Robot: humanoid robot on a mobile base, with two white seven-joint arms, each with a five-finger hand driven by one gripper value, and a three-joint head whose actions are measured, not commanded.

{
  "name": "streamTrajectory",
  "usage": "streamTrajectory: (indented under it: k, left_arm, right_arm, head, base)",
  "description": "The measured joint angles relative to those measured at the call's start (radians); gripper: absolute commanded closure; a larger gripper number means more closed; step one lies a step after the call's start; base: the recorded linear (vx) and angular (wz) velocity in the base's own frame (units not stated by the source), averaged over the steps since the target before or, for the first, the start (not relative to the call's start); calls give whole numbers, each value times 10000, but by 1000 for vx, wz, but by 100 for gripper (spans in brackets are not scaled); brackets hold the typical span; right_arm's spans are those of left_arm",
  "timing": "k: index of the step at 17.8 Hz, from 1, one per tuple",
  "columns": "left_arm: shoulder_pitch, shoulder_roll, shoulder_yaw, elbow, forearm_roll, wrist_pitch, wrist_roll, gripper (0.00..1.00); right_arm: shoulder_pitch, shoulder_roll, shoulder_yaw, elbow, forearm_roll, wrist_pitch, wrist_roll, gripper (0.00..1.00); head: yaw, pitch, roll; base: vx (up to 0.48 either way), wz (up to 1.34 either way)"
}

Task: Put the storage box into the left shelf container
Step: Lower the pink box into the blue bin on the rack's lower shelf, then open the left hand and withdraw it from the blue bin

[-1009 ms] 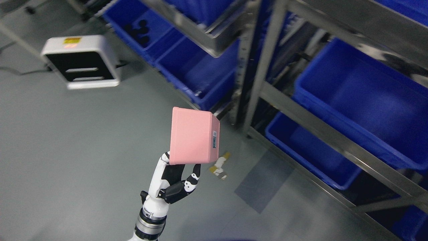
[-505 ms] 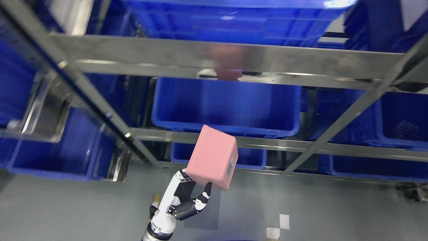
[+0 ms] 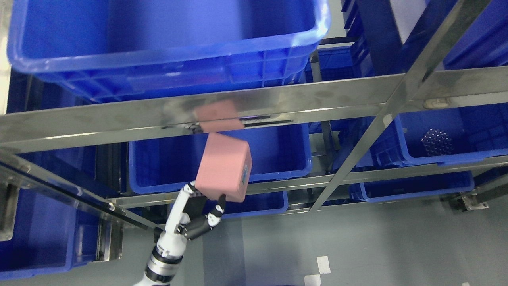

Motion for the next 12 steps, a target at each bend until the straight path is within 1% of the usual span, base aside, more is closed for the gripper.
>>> streamTrajectory:
  k: [3,5,10,12]
  left_arm:
    - [-720,50,500,342,-589,1053,-7,96]
    - [-1362,83,806,698,-1185,1430,-10,96]
    - [-3200,176,1390,1878,-2911,1724,-10,95]
    - [-3985,246,1551,2482,-3808,1763,-10,95]
  right_arm:
    - [0,0,0,0,0,4,19,0]
    - [-1,0,0,0,0,7,51,0]
    - [0,0,0,0,0,27,9,0]
    - [-1,0,0,0,0,22,-6,0]
  head:
    - [0,-2,0]
    - [0,-1,0]
    - [0,-2,0]
    - [0,-1,0]
  base:
    - [52,-150]
    - [12,-34]
    - [0,0]
    - [0,0]
